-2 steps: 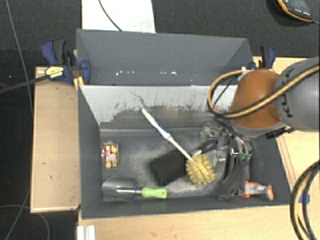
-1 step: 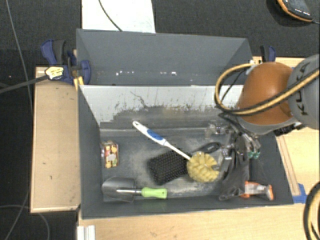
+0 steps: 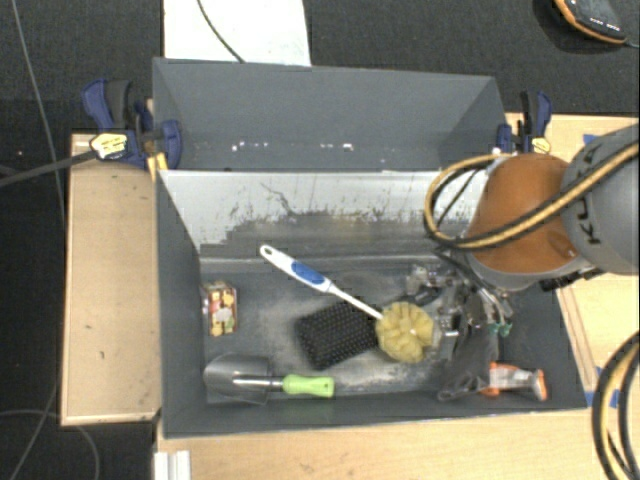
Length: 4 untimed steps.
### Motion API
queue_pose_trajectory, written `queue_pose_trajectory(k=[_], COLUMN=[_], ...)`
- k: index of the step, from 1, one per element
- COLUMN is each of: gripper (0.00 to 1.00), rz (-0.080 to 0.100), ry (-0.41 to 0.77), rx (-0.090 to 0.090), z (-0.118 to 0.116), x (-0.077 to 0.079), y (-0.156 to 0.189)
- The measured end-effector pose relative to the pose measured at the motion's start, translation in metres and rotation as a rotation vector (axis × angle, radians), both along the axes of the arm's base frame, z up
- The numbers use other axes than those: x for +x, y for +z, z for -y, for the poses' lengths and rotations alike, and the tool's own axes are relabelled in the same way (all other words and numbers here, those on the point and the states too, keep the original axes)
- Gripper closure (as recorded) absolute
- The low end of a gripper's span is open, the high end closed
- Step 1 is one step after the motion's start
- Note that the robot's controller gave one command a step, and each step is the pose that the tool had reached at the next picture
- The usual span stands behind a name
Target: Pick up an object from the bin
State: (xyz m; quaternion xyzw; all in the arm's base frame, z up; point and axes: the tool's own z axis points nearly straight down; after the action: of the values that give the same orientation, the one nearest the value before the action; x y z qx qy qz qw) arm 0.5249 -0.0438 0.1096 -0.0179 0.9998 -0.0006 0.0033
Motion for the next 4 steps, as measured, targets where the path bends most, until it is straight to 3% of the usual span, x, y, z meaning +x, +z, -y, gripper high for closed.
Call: queue_pose_trajectory(k=[1,2,4], gripper=[0.0,1.0,1.0], rz=[0.001,0.003,-0.002], ry=[0.05,-0.013,-0.012], rx=[0.001,0.0,0.0], z=[0.015,-0.004,-0.004], x=[-0.026,-0.023,-0.025], y=[-0.04,-0.039,-0.031])
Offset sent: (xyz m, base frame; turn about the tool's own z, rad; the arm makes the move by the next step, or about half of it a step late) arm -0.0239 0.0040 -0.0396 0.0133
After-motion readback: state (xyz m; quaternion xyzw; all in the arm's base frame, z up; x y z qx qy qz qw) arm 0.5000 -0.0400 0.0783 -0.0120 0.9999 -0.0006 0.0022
